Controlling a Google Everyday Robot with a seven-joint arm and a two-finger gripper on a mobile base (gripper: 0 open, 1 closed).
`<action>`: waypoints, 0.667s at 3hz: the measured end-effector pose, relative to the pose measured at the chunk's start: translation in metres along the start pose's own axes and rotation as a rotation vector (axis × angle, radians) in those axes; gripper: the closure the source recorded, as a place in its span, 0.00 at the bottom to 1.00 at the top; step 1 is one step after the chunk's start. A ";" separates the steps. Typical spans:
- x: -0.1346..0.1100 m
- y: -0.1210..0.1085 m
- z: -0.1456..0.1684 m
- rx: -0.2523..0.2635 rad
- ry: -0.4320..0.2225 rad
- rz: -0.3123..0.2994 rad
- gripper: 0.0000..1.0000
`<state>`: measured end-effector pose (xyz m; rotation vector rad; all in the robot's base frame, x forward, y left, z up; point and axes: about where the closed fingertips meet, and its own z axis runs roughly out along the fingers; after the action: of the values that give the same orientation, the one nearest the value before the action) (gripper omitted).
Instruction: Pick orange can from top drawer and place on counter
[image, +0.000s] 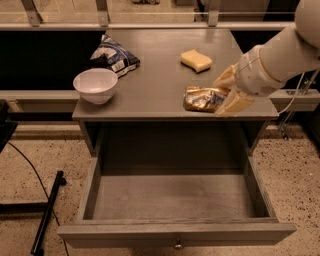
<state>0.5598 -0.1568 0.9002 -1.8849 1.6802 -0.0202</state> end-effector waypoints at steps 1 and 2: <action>0.021 -0.020 0.019 -0.021 0.008 0.039 1.00; 0.027 -0.036 0.050 -0.059 0.000 0.056 1.00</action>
Offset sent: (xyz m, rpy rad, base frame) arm 0.0904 0.0037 -0.0587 0.0193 0.1233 -0.0230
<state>0.6170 -0.1601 0.8646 -1.8793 1.7508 0.0526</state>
